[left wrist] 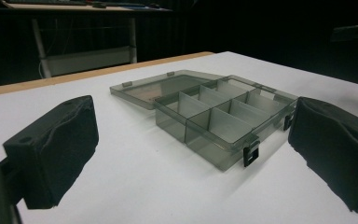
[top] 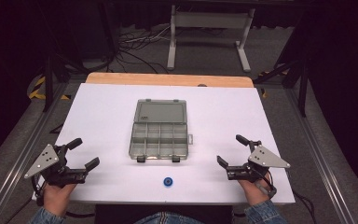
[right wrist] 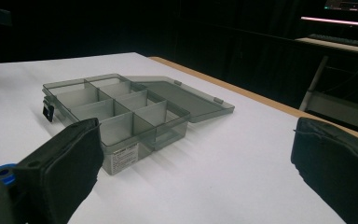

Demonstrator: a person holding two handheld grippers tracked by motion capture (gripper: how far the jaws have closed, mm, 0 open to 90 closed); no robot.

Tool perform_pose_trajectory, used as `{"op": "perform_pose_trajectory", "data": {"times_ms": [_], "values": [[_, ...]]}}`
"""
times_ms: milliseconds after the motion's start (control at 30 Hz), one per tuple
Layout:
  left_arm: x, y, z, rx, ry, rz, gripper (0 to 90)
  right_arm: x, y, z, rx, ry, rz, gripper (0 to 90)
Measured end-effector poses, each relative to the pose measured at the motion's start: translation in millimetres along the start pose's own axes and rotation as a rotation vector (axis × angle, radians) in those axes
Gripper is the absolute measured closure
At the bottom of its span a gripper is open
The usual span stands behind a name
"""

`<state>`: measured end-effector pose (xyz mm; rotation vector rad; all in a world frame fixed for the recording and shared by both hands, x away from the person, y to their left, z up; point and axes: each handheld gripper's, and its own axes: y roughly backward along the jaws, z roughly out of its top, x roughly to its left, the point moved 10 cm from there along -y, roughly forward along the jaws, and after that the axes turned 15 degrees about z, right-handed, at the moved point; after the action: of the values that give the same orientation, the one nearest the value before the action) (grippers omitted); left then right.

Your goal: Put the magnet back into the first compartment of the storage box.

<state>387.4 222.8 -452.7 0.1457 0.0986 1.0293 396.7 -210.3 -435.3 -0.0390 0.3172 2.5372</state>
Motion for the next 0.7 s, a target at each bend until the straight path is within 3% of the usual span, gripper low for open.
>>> {"op": "perform_pose_trajectory", "data": {"times_ms": [333,700], "values": [[-1.4,0.2,-0.7,0.007,-0.027,0.005,2.4,-0.7,-0.8,0.0,-0.002,-0.005,0.007,3.0],[-2.8,-0.4,0.3,0.007,-0.017,0.002,2.5,0.0,-1.5,0.9,-0.005,-0.008,0.010,3.0]]}}
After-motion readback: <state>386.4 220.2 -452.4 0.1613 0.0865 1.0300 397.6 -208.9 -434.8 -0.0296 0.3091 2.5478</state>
